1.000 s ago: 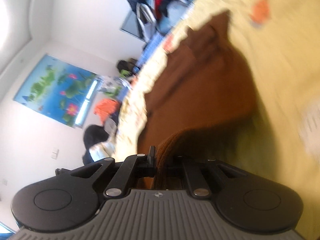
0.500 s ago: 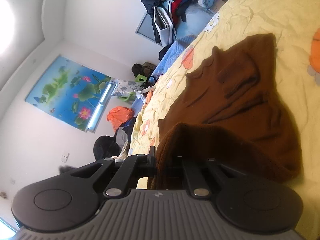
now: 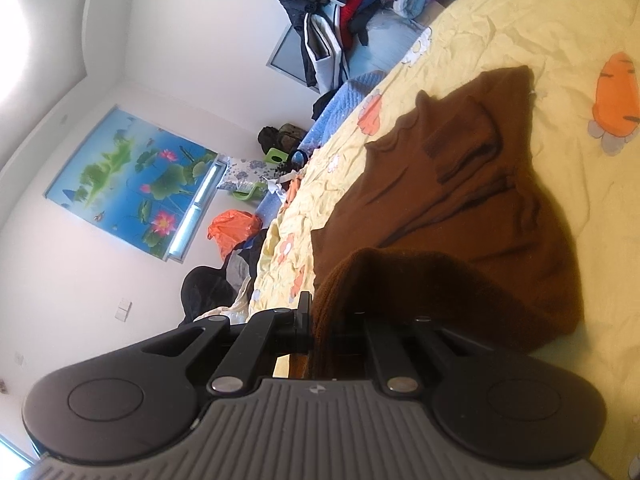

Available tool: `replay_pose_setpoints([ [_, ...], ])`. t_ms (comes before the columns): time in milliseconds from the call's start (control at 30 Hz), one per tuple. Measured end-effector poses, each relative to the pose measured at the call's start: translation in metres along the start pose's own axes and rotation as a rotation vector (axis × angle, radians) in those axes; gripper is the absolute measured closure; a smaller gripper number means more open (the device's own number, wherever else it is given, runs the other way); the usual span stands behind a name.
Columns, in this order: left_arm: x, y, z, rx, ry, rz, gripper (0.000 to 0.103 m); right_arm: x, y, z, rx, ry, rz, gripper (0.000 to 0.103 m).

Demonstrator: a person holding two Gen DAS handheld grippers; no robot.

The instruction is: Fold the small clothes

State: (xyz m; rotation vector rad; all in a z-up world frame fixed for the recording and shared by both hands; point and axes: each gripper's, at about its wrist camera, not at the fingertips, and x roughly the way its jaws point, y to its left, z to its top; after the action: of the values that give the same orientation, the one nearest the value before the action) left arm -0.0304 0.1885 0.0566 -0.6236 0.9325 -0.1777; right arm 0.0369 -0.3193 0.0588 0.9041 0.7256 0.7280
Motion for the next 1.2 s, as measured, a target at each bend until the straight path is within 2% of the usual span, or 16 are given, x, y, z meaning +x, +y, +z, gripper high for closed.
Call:
replay_pose_setpoints([
  [100,-0.049,0.005,0.010,0.093,-0.053,0.085,0.036,-0.007,0.005,-0.004,-0.011,-0.002,-0.014,0.088],
  [167,-0.095,0.015,0.017,0.154,-0.111,0.201,0.036,-0.013,0.007,-0.007,-0.022,-0.003,-0.014,0.088],
  [267,-0.160,0.041,0.020,0.162,-0.189,0.349,0.036,-0.021,0.008,-0.011,-0.028,-0.012,-0.010,0.088],
  [333,-0.183,0.047,0.015,0.171,-0.211,0.370,0.036,-0.023,0.007,-0.013,-0.023,-0.017,-0.008,0.088],
  [367,-0.185,0.046,0.010,0.179,-0.223,0.352,0.036,-0.024,0.006,-0.015,-0.019,-0.017,-0.007,0.088],
  [433,-0.167,0.039,-0.003,0.149,-0.218,0.243,0.021,-0.023,0.005,-0.018,-0.012,-0.015,-0.004,0.088],
  [533,-0.094,0.028,-0.026,0.010,-0.101,-0.001,0.021,-0.019,0.005,-0.019,-0.005,-0.011,-0.005,0.088],
  [633,-0.020,0.022,-0.051,-0.175,0.040,-0.133,0.022,-0.018,0.009,-0.020,-0.010,-0.005,-0.014,0.088],
  [733,0.015,0.024,-0.064,-0.310,0.091,-0.166,0.022,-0.019,0.012,-0.021,-0.013,-0.001,-0.027,0.087],
  [867,0.023,0.024,-0.070,-0.335,0.103,-0.209,0.022,-0.021,0.017,-0.024,-0.031,0.005,-0.029,0.087],
  [1000,0.036,0.008,-0.076,-0.307,0.132,-0.251,0.022,-0.018,0.012,-0.024,-0.017,0.006,-0.033,0.087],
  [1200,0.055,-0.016,-0.079,-0.235,0.141,-0.244,0.043,-0.011,0.012,-0.023,-0.012,0.019,-0.038,0.086],
])
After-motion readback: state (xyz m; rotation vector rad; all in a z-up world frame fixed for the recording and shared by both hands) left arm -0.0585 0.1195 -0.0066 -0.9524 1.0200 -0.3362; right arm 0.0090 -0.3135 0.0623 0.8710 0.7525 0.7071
